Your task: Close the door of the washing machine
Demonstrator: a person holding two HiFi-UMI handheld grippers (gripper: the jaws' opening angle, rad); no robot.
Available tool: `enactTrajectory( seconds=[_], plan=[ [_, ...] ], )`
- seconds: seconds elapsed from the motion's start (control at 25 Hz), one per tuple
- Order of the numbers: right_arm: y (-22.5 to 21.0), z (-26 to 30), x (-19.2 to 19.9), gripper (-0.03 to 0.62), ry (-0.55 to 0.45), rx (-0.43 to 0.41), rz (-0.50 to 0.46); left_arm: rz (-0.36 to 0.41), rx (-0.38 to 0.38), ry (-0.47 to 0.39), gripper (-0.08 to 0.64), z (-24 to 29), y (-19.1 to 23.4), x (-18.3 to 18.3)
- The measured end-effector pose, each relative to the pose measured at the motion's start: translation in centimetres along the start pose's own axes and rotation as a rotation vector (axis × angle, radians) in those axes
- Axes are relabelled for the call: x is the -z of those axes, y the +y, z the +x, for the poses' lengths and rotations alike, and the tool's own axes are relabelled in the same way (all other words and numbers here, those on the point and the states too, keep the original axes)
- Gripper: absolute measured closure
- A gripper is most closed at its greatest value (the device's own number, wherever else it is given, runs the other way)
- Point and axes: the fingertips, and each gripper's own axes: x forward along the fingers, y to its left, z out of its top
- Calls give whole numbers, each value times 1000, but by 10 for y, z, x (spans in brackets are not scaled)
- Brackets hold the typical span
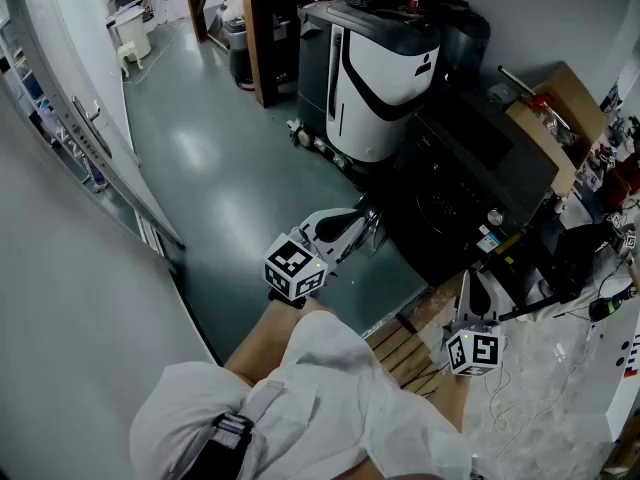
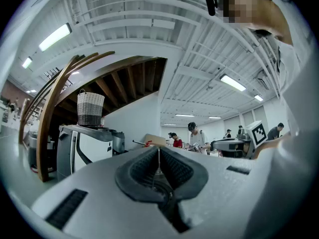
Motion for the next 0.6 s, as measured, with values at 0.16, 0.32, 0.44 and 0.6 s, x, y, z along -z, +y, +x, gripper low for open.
enactTrajectory(
  seconds=[0.16,0.32,0.44,0.6],
  plan=[
    [2,1,1,566,2,-5,-1,-2,2,7,545,1,-1,3],
    [1,1,1,566,4,-9,-6,1,3,11,545,3,-1,3],
    [2,0,0,566,6,-10,-6,3,10,12,545,3,-2,2],
    [0,0,1,566,11,-7,-12,6,19,19,545,7,-5,3]
  ],
)
